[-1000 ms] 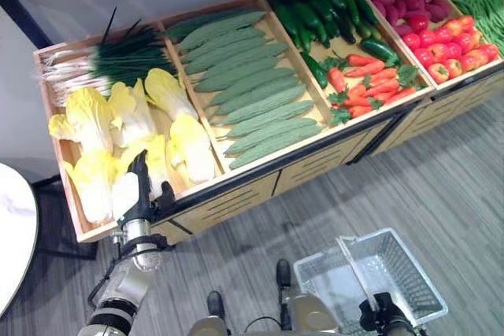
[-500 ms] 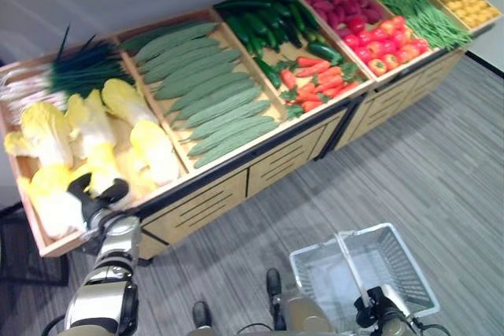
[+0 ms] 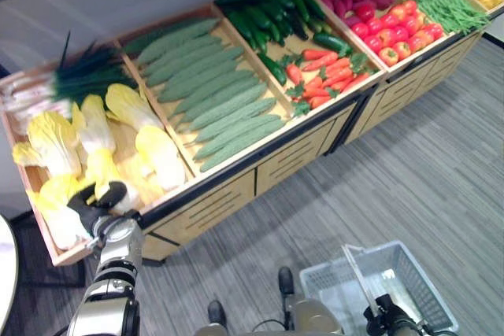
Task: Get the vegetables into the basket
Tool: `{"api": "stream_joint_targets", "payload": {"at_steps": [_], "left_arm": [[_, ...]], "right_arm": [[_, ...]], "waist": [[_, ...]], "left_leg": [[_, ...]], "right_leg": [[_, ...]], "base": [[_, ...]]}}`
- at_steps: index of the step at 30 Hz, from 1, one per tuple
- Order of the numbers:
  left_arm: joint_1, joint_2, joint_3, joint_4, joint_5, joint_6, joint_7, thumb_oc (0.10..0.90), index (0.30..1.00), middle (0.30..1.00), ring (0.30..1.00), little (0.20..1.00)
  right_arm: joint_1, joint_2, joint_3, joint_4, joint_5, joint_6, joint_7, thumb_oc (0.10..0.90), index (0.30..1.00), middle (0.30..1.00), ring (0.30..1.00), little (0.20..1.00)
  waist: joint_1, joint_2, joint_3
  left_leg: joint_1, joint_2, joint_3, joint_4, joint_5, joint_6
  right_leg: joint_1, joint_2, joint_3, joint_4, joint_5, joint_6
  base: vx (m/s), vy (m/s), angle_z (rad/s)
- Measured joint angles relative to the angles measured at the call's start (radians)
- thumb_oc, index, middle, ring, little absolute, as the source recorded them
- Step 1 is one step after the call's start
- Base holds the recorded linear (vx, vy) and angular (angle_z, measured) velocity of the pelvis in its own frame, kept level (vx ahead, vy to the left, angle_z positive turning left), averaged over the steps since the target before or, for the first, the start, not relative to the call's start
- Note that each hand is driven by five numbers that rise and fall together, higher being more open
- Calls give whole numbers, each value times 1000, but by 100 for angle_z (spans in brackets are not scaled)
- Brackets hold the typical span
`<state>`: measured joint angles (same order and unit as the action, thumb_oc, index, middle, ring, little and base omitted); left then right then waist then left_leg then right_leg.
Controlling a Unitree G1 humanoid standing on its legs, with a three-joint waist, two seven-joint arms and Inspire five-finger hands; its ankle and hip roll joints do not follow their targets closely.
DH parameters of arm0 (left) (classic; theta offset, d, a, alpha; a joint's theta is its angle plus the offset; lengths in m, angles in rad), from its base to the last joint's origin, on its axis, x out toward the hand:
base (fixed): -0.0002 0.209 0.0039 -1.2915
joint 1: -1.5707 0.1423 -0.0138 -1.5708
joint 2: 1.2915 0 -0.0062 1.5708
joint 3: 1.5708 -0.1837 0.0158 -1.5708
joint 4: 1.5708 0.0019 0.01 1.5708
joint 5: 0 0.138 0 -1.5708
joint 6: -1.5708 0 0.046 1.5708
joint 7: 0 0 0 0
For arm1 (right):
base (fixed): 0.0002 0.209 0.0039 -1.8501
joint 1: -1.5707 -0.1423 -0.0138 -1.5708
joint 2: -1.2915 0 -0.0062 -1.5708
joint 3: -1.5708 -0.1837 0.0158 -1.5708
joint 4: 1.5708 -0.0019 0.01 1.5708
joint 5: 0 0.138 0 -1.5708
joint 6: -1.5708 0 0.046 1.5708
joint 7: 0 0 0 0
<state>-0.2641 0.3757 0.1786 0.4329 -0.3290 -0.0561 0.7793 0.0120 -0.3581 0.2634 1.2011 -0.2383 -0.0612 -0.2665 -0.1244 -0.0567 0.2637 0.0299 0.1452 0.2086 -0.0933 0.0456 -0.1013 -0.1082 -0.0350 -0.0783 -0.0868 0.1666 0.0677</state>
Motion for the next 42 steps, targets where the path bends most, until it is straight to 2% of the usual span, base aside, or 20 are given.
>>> {"api": "stream_joint_targets", "payload": {"at_steps": [2, 3, 5, 10, 14, 16, 18, 19, 21, 22, 24, 27, 31, 37, 42], "left_arm": [[49, -11, -25, -199, 111, -1, 26, 400, 300, 300, 300, 300], [49, -20, -42, -263, 191, -4, 39, 400, 300, 300, 300, 300], [48, -33, -30, -300, 248, -6, 49, 400, 300, 300, 300, 300], [45, -54, -50, -430, 277, -18, 43, 400, 300, 300, 300, 300], [51, -53, -111, -576, 261, -100, -26, 400, 300, 300, 300, 300], [53, -50, -137, -594, 247, -150, -75, 400, 300, 300, 300, 300], [89, -25, -173, -637, 69, -202, -186, 400, 300, 300, 300, 300], [123, -9, -191, -657, -91, -230, -298, 400, 300, 300, 300, 300], [179, 13, -240, -669, -291, -236, -441, 400, 300, 300, 300, 300], [211, -3, -265, -668, -416, -236, -520, 400, 300, 300, 300, 300], [244, -46, -328, -653, -578, -207, -633, 400, 300, 300, 300, 300], [257, -12, -384, -598, -635, -169, -754, 400, 300, 300, 300, 300], [257, 36, -379, -592, -654, -155, -850, 400, 300, 300, 300, 300], [244, 30, -394, -575, -651, -165, -875, 400, 300, 300, 300, 300], [193, 9, -418, -548, -615, -161, -845, 400, 300, 300, 300, 300]], "right_arm": [[6, 20, -24, -5, 1, -12, -11, 400, 300, 300, 300, 300], [9, 20, -24, 4, 1, -12, -11, 400, 300, 300, 300, 300], [-1, 20, -24, -3, 1, -16, -17, 400, 300, 300, 300, 300], [-21, 23, -23, -7, 3, -31, -16, 400, 300, 300, 300, 300], [-23, 23, -23, 3, 10, -32, -17, 400, 300, 300, 300, 300], [-23, 22, -24, 9, 13, -30, -17, 400, 300, 300, 300, 300], [-8, 12, -33, -28, 22, -29, -14, 400, 300, 300, 300, 300], [-8, 3, -38, -39, 22, -31, -8, 400, 300, 300, 300, 300], [-2, -10, -46, -41, 22, -25, 5, 400, 300, 300, 300, 300], [2, -19, -55, -42, 22, -19, 10, 400, 300, 300, 300, 300], [-6, -20, -63, -39, 22, -17, 29, 400, 300, 300, 300, 300], [-12, -20, -65, -42, 22, -22, 47, 400, 300, 300, 300, 300], [-4, -20, -99, -35, 21, -26, 71, 400, 300, 300, 300, 300], [1, -16, -99, 5, 20, -31, 75, 400, 300, 300, 300, 300], [-14, -3, -100, 9, 20, -28, 79, 400, 300, 300, 300, 300]], "waist": [[2, -29, 18], [10, -32, 19], [12, -26, 22], [26, -11, 31], [34, -4, 31], [32, 2, 31], [27, 13, 34], [26, 23, 37], [18, 37, 31], [20, 49, 26], [24, 54, 25], [21, 54, 25], [22, 53, 24], [16, 50, 15], [-2, 43, -9]], "left_leg": [[-9, 0, -14, 5, 12, -5], [-9, -3, -19, 5, 13, -3], [-2, -9, -20, 5, 11, 0], [-1, -17, -36, 5, 10, 1], [-1, -22, -55, 5, 13, 5], [0, -23, -59, 5, 12, 6], [1, -24, -58, 0, 12, 7], [3, -24, -58, 0, 12, 7], [7, -24, -56, 3, 11, 8], [9, -25, -56, 4, 10, 9], [8, -25, -55, 5, 10, 10], [13, -24, -53, 5, 10, 10], [21, -25, -50, 5, 9, 11], [35, -28, -40, 3, 6, 14], [60, -38, 0, 5, -2, 21]], "right_leg": [[-1, -1, -13, 0, 7, -10], [2, -5, -17, 0, 10, -14], [9, -11, -17, 0, 10, -14], [21, -21, -34, 0, 8, -12], [29, -27, -43, 0, 4, -6], [31, -28, -45, 0, 1, -2], [32, -29, -44, 0, 0, 0], [34, -29, -43, 0, 0, -1], [35, -28, -41, 0, 3, -4], [38, -29, -41, 0, 3, -4], [37, -29, -41, 0, 3, -4], [39, -28, -38, 0, 3, -4], [46, -28, -36, 0, 3, -4], [56, -31, -30, 0, 0, 1], [56, -34, 14, 0, 3, 12]], "base": [[4, -19, 24], [6, -15, 15], [3, -8, 4], [0, 1, 11], [-13, 4, 11], [-7, 4, 3], [0, 0, 0], [0, 0, 0], [-1, 4, -2], [0, 0, 0], [0, 0, 0], [0, 0, 0], [0, 0, 0], [14, 26, -4], [19, 58, -23]]}}
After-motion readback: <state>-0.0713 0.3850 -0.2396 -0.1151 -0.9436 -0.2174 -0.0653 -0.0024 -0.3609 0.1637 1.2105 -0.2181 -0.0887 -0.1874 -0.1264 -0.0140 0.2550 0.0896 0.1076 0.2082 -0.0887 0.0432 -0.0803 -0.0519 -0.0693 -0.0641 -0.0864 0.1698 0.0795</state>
